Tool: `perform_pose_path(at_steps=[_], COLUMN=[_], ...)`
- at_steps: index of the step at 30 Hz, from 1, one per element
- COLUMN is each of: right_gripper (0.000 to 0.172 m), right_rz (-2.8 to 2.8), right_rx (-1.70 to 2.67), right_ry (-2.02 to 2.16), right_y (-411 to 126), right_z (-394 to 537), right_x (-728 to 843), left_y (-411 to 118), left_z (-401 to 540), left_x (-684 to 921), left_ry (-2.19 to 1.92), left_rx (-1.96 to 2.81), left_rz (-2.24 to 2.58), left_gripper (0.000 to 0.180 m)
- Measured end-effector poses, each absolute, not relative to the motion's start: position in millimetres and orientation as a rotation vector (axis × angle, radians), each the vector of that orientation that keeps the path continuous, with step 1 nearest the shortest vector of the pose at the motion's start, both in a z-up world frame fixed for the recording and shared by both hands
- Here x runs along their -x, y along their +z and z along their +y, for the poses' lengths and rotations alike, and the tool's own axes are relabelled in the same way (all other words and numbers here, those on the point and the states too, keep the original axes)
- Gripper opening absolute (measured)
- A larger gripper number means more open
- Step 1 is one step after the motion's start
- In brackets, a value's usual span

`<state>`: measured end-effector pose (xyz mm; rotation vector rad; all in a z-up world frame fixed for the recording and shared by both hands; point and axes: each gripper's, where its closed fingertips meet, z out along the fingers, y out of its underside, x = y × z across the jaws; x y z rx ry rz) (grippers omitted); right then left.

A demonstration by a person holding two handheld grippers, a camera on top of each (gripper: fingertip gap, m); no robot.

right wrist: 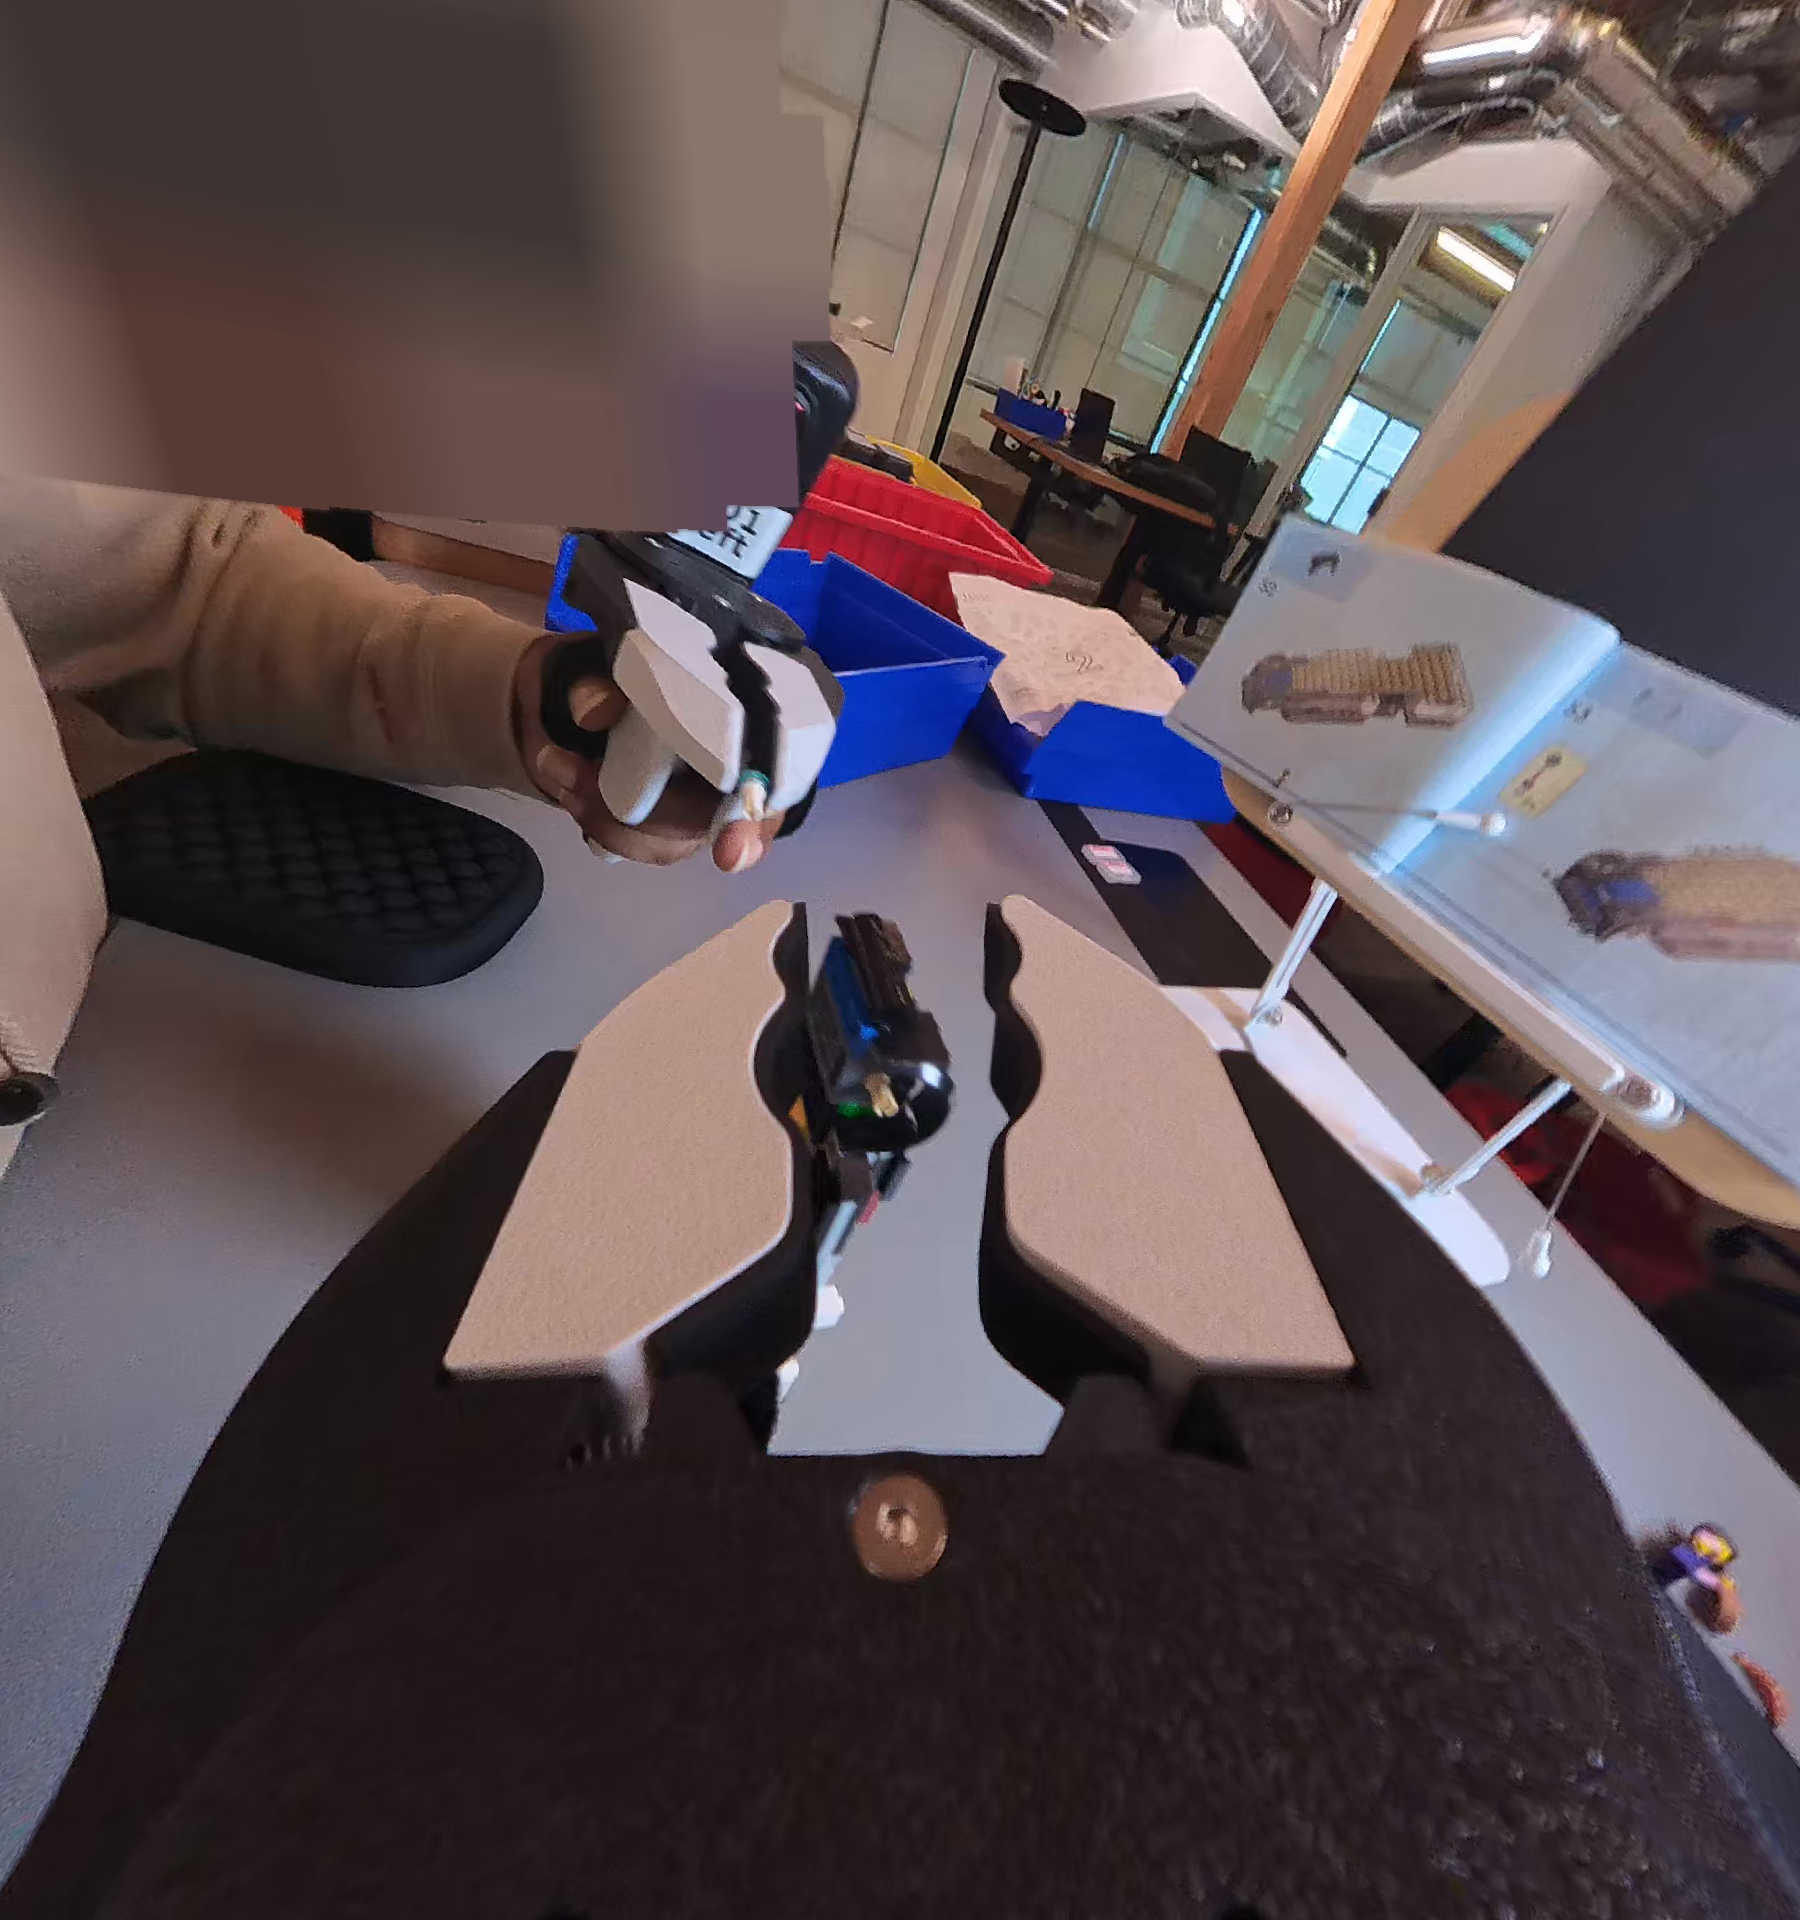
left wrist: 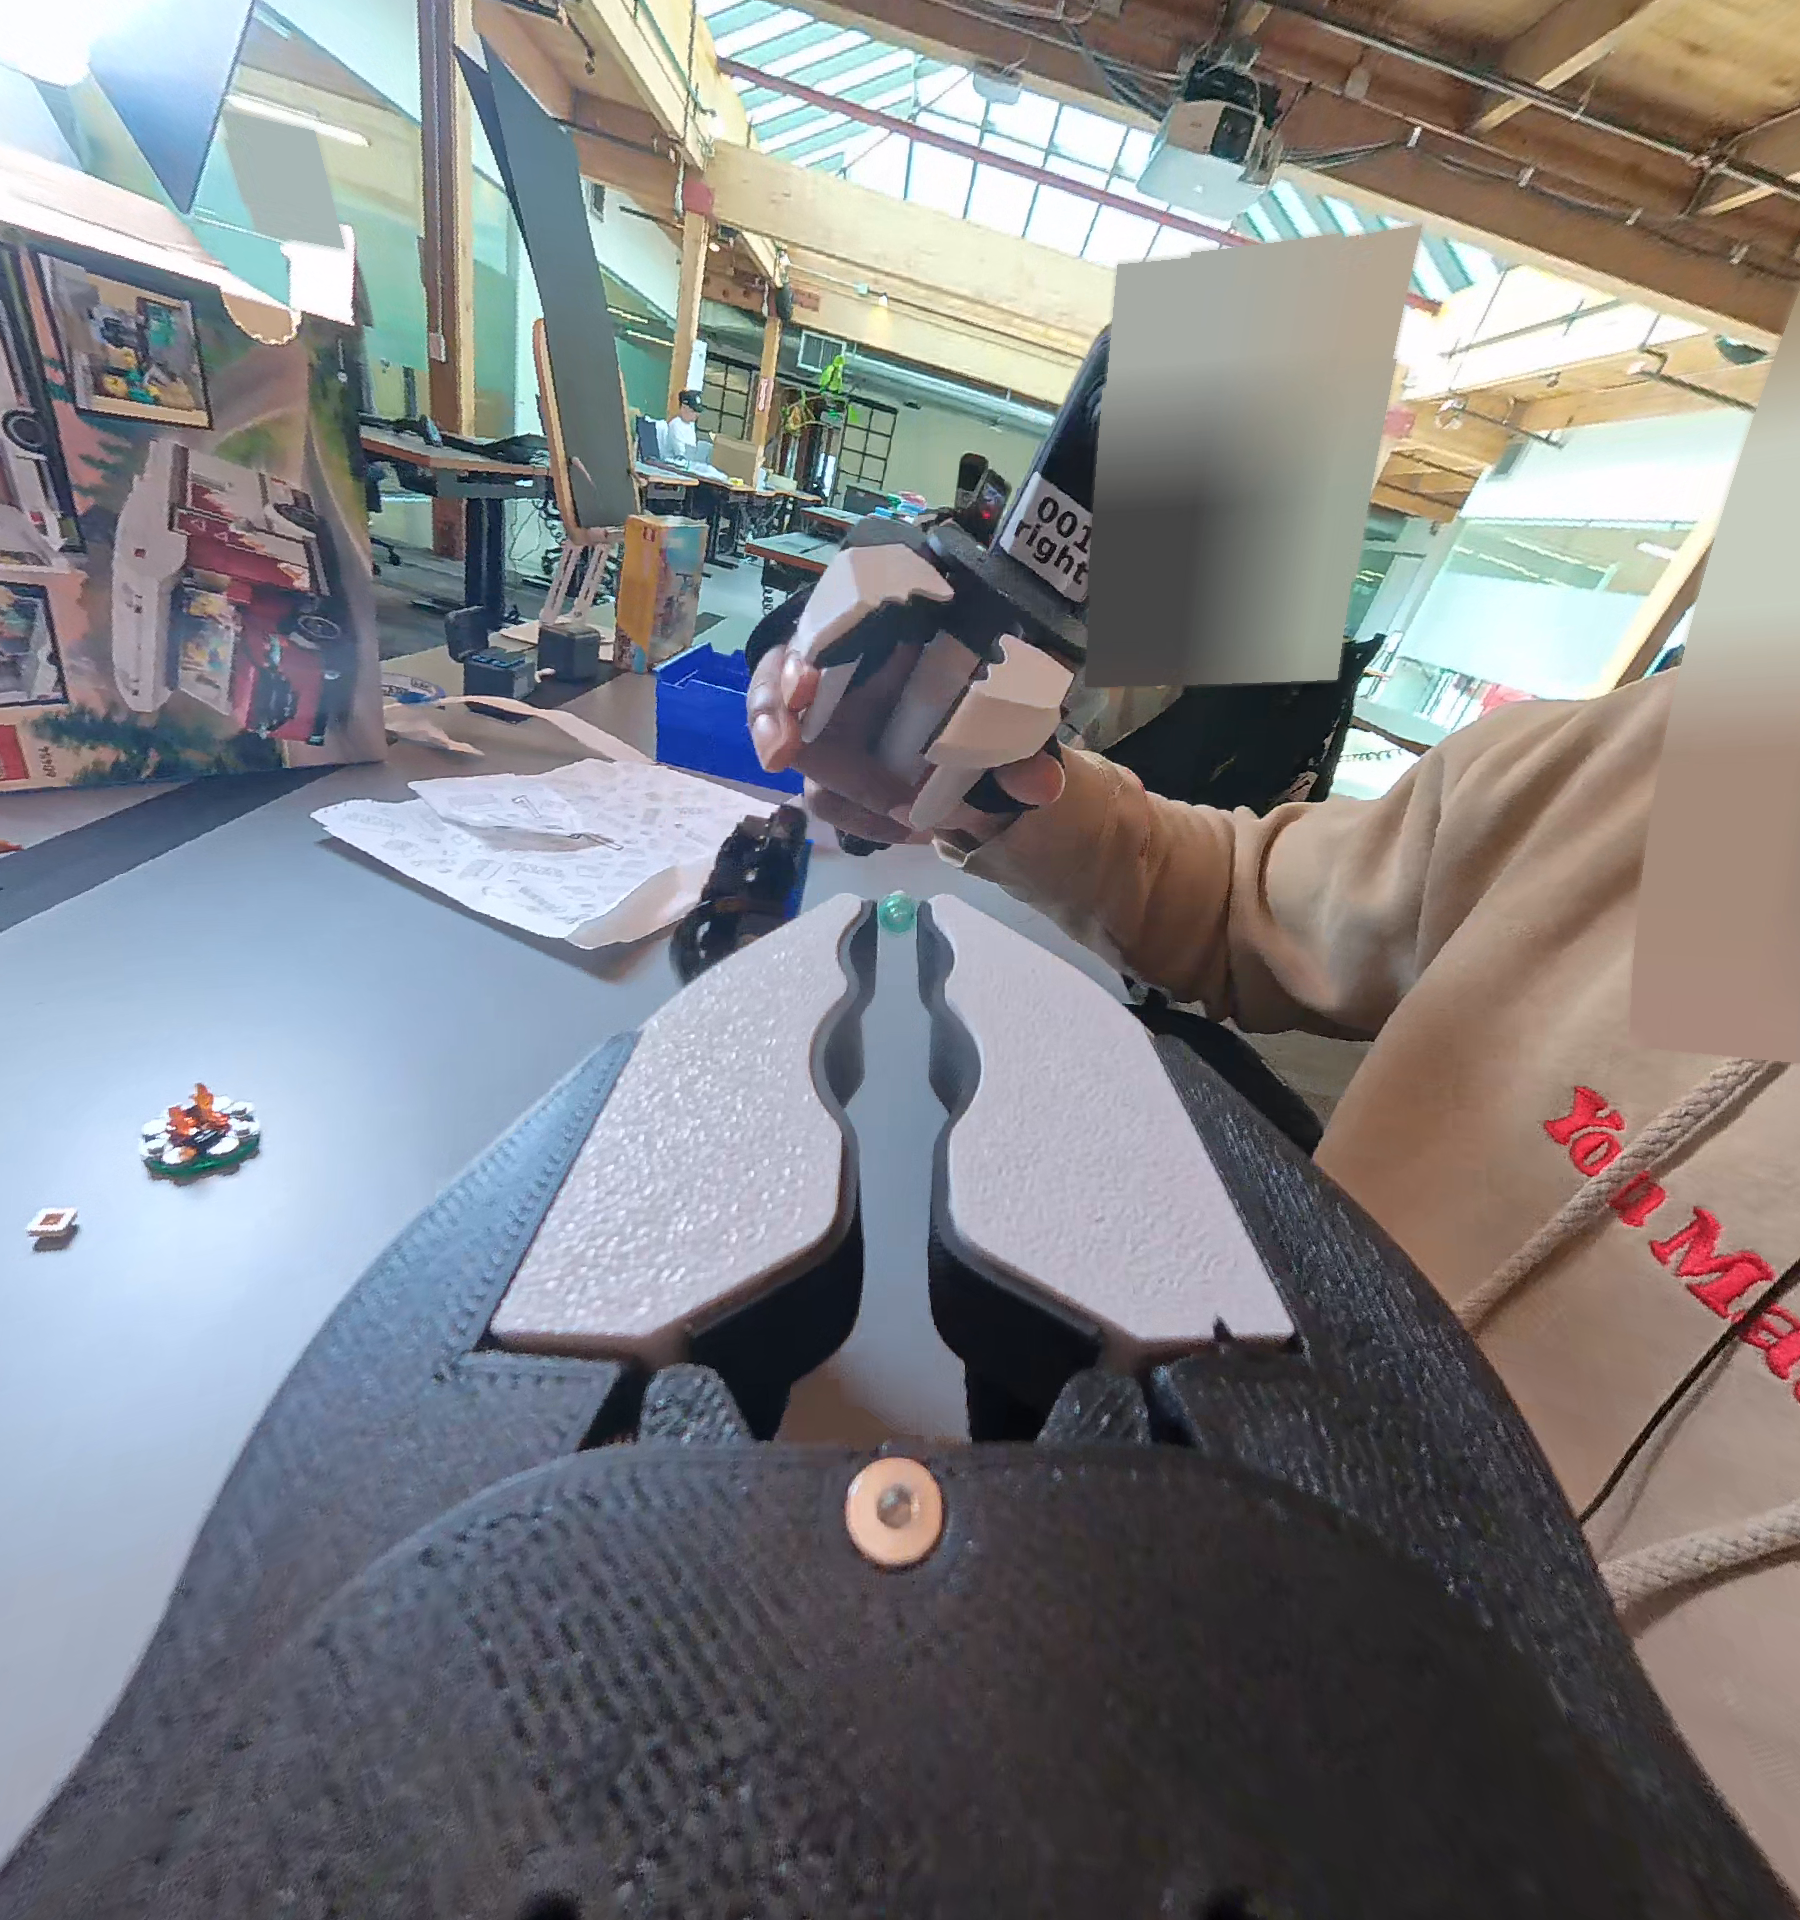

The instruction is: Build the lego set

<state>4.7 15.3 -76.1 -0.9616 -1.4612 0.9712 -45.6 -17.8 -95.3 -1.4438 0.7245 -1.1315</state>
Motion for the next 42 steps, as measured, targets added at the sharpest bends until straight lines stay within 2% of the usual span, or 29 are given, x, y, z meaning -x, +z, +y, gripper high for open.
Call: perform_pose_path(at_steps=[12, 42], right_gripper=[0.018, 0.014], right_rz=[-1.616, -1.74], right_rx=[0.847, 0.893], right_ry=[0.909, 0.932], right_y=[-96, -114], right_z=[-40, -44], right_x=[34, 32], left_y=[-93, -111], left_z=[-39, -44], left_x=[19, 18], left_ry=[-1.279, -1.287], left_rx=[1.427, 1.488], left_rz=[0.745, 0.817], left_gripper=[0.006, 0.006])
